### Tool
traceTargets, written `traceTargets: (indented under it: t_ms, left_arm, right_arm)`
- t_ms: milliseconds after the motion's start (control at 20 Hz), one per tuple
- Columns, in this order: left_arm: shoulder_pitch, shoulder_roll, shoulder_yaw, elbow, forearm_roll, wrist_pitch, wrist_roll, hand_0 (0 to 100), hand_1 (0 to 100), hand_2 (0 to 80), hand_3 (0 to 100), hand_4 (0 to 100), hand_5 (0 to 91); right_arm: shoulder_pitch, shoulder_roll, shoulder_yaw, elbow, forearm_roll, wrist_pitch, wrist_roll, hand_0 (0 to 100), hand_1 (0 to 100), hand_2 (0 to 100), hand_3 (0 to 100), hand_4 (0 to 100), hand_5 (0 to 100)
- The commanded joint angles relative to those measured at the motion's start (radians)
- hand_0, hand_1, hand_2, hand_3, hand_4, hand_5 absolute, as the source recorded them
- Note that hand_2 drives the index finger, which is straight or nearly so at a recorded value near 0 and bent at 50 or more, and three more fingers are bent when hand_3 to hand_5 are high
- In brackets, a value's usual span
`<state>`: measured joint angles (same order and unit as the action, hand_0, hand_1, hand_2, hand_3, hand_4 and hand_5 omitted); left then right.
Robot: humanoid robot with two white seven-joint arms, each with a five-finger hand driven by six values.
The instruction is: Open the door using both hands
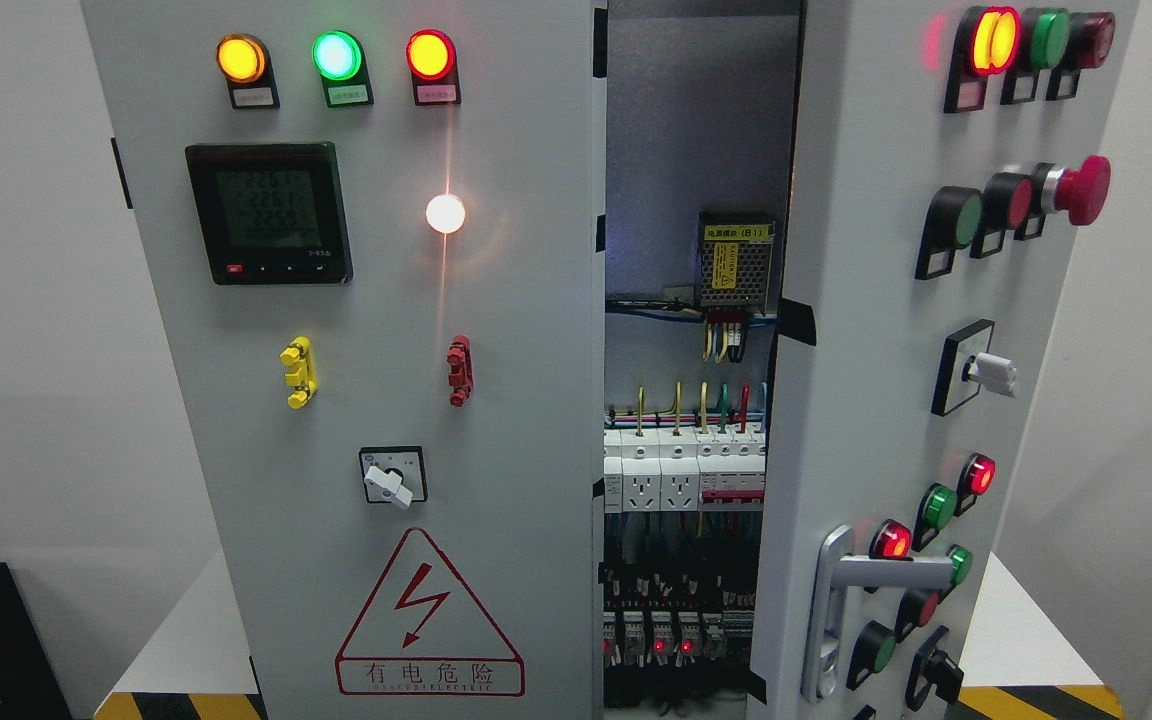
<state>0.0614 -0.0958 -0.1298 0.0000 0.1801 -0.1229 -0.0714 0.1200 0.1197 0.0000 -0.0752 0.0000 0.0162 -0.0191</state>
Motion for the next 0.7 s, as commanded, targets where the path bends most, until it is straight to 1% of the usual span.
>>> traceTargets:
  t_ms: [0, 501, 651]
  left_arm:
    - [0.000, 0.001, 0.001, -0.031, -0.001, 0.000, 0.001, 0, 0, 0.0, 0, 0, 0.0]
    - [0.002, 0.002, -0.007, -0.032, -0.002, -0.003, 0.008, 0, 0, 0.0, 0, 0, 0.0]
    - [0.024, 0.010, -0.005, -0.131, -0.004, -0.001, 0.010, 0, 0, 0.0, 0, 0, 0.0]
  right_arm:
    - [0.000, 0.000, -0.003, 0.000, 0.025, -0.001, -0.002, 19, 0, 0, 0, 0, 0]
    - [0.000, 0.000, -0.003, 0.000, 0.025, 0.001, -0.002, 19, 0, 0, 0, 0, 0]
    - [0.001, 0.000, -0.003, 0.000, 0.025, 0.001, -0.002, 19, 0, 0, 0, 0, 0]
